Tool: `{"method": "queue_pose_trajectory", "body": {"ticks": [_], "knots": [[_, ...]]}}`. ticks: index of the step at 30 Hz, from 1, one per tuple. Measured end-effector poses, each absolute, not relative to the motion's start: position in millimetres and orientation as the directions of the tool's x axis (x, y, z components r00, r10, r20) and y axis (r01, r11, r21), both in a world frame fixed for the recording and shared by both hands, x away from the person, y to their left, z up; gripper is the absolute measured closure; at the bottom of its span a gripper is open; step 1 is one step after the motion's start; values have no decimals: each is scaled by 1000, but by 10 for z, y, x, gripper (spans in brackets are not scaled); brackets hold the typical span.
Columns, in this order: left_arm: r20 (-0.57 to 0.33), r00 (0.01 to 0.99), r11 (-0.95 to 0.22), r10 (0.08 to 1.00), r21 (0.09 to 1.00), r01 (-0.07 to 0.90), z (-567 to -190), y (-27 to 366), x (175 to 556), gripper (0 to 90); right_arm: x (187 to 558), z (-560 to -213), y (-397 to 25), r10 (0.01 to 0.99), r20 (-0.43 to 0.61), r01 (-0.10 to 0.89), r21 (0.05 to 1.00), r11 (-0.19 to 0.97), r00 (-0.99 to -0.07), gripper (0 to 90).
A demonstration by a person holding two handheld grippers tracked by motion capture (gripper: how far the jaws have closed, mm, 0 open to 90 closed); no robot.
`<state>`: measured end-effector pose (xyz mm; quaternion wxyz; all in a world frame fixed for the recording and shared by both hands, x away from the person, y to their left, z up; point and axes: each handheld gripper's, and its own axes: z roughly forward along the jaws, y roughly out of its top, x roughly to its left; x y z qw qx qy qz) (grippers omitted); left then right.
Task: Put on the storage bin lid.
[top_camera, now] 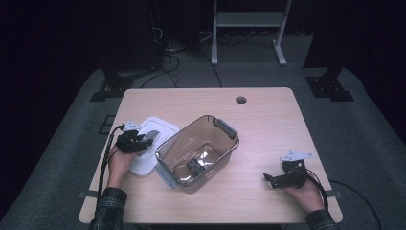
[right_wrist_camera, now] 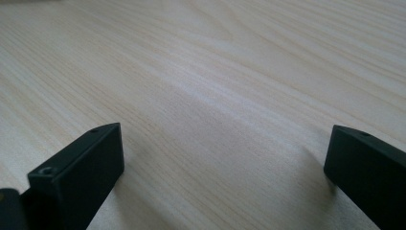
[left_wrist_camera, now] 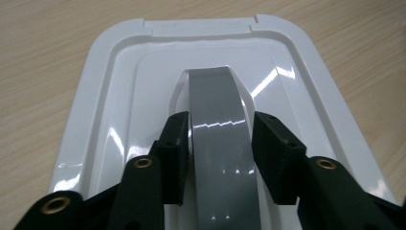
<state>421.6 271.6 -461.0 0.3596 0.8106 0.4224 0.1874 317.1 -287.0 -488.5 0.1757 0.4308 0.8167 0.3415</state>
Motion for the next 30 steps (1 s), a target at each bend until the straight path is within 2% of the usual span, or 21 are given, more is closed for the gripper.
{"method": "queue_pose_trajectory", "body": {"ticks": [6, 30], "knots": [[-3, 558, -379, 830, 732, 566, -4603, 2718, 4210, 659, 3171, -4885, -2870, 823, 7, 583, 709, 396, -568, 0], [-43, 523, -317, 851, 752, 578, -4271, 2855, 4077, 663, 3171, -4885, -2869, 823, 8, 583, 709, 396, -569, 0]]}}
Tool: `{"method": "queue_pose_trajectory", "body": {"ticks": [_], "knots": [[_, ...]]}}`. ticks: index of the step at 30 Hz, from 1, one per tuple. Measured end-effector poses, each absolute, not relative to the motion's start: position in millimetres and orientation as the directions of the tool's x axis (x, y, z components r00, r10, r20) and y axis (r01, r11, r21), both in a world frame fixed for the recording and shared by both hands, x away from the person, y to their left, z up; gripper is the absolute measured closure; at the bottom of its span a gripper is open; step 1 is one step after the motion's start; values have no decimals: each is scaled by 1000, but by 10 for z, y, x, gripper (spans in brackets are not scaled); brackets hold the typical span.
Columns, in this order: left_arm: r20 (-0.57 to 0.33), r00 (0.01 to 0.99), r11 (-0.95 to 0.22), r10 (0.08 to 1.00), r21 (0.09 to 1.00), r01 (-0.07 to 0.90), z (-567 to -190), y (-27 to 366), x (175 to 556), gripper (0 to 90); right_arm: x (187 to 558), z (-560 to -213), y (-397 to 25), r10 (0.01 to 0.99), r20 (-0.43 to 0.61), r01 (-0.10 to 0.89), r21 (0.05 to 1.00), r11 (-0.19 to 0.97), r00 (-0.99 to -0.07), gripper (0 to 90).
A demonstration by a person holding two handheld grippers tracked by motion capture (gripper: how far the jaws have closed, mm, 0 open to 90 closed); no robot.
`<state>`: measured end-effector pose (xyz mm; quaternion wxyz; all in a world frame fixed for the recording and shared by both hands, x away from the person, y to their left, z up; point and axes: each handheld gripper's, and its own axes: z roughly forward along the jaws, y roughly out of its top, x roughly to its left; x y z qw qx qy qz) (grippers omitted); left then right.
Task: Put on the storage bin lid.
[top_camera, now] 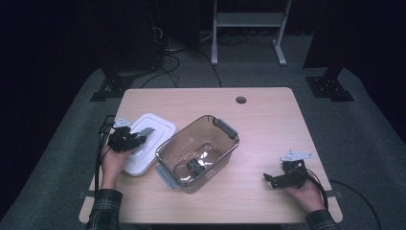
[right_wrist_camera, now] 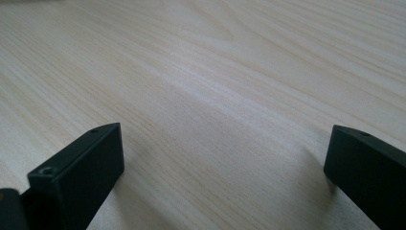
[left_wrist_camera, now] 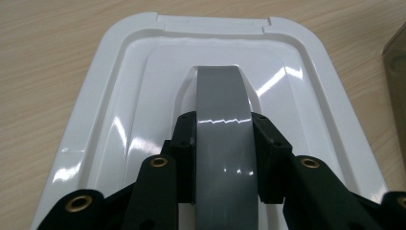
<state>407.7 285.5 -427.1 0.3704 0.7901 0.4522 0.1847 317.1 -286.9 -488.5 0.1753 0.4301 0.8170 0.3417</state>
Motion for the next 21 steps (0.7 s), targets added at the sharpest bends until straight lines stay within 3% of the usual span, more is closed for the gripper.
{"method": "queue_pose_trajectory", "body": {"ticks": [21], "knots": [[-58, 522, -279, 851, 793, 542, -3903, 2902, 3945, 663, 3171, -4885, -2869, 823, 7, 583, 709, 397, -569, 0]]}}
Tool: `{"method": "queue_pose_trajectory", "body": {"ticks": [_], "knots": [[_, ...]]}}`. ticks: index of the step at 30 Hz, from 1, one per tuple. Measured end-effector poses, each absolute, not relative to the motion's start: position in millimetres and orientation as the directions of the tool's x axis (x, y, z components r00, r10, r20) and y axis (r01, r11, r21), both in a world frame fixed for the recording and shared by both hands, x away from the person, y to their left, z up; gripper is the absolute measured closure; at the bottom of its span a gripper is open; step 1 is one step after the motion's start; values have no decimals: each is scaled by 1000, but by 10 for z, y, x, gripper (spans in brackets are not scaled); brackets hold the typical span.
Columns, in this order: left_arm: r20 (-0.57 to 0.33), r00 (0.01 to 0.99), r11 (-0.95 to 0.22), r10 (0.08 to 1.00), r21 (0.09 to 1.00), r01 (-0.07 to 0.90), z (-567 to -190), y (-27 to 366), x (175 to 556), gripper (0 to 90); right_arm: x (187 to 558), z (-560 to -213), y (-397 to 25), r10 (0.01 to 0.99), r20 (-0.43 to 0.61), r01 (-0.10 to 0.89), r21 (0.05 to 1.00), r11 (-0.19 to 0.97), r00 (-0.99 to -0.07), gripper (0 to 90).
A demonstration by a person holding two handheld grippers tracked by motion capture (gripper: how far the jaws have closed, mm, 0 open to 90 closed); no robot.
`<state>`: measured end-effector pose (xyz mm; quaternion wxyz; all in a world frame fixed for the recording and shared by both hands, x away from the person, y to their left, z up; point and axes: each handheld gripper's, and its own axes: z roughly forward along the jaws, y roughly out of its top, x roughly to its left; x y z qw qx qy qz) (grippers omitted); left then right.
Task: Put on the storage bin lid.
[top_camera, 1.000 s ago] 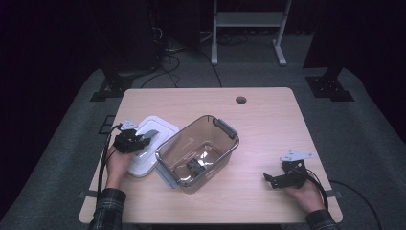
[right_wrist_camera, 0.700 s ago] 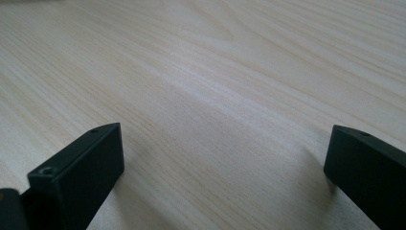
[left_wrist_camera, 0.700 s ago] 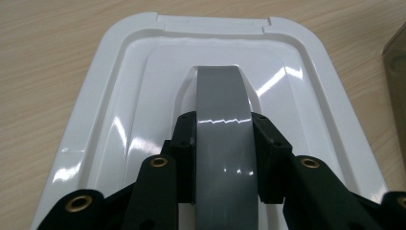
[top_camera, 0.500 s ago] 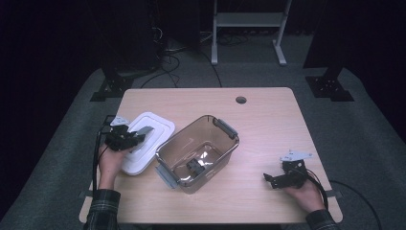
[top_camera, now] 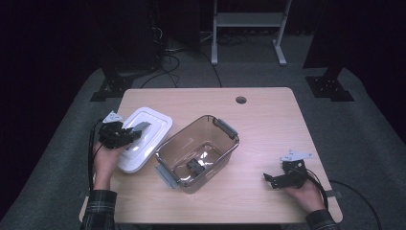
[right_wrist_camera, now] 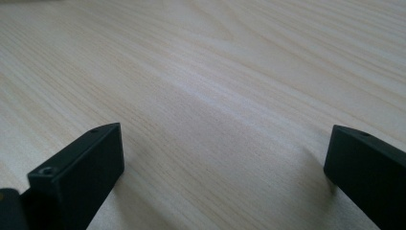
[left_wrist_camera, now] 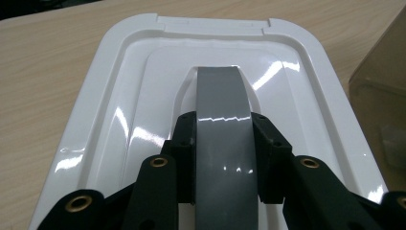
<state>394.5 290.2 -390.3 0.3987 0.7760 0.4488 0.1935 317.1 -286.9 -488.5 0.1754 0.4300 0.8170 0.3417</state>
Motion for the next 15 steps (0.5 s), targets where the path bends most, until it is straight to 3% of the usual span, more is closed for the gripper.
{"method": "queue_pose_trajectory", "body": {"ticks": [15], "knots": [[-42, 541, -278, 840, 823, 495, -3579, 2852, 3818, 663, 3171, -4885, -2870, 822, 7, 582, 709, 397, -569, 0]]}}
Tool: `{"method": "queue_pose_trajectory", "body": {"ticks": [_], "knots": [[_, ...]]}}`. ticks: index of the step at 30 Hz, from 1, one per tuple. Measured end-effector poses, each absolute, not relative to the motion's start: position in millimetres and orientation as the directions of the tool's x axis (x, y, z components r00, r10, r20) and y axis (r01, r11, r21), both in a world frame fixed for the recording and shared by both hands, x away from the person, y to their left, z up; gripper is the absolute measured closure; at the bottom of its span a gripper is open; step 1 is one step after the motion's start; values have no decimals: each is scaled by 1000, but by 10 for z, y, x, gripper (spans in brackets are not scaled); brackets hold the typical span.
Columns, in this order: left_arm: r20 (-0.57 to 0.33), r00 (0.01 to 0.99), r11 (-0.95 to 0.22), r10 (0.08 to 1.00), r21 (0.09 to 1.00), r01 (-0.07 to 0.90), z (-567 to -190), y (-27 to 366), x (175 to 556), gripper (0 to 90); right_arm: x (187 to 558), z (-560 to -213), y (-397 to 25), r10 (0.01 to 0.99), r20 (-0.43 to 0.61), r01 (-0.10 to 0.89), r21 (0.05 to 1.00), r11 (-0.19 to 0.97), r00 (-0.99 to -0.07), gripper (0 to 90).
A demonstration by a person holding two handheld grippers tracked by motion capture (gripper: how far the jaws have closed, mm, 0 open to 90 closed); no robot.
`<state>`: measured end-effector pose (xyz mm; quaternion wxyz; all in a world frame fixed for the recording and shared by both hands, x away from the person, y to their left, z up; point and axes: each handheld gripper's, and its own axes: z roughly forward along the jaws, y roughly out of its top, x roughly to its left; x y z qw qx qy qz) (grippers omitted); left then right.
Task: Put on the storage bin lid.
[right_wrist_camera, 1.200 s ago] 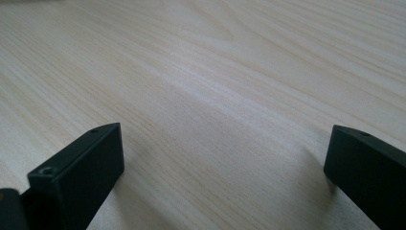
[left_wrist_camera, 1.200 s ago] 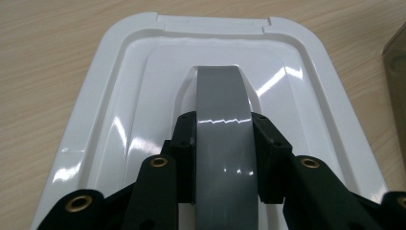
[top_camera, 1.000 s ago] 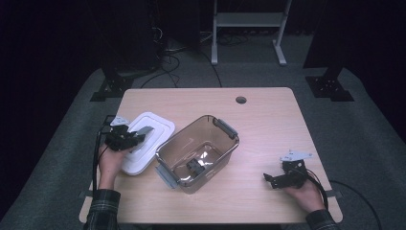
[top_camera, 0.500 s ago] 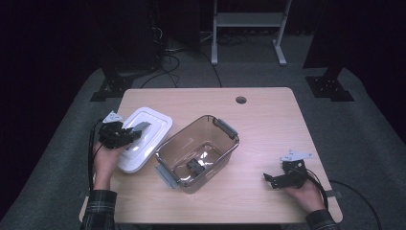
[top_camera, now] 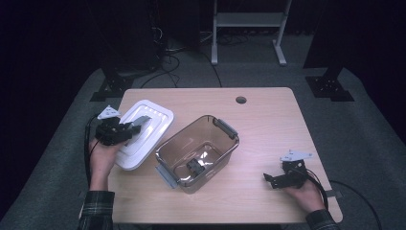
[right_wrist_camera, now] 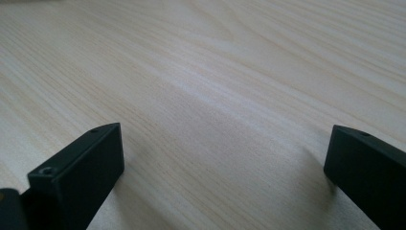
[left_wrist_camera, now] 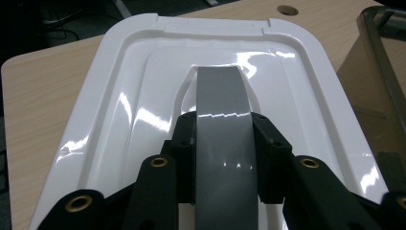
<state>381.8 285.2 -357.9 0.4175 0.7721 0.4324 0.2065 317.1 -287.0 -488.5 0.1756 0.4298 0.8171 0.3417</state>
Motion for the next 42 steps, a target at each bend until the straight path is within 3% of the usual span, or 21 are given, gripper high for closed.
{"method": "queue_pose_trajectory", "body": {"ticks": [15, 42], "knots": [[-58, 583, -278, 811, 837, 471, -3392, 2720, 3726, 663, 3171, -4885, -2870, 822, 7, 582, 709, 397, -569, 0], [-54, 697, -358, 715, 828, 432, -3215, 2106, 3594, 663, 3171, -4885, -2870, 822, 7, 583, 709, 397, -569, 0]]}}
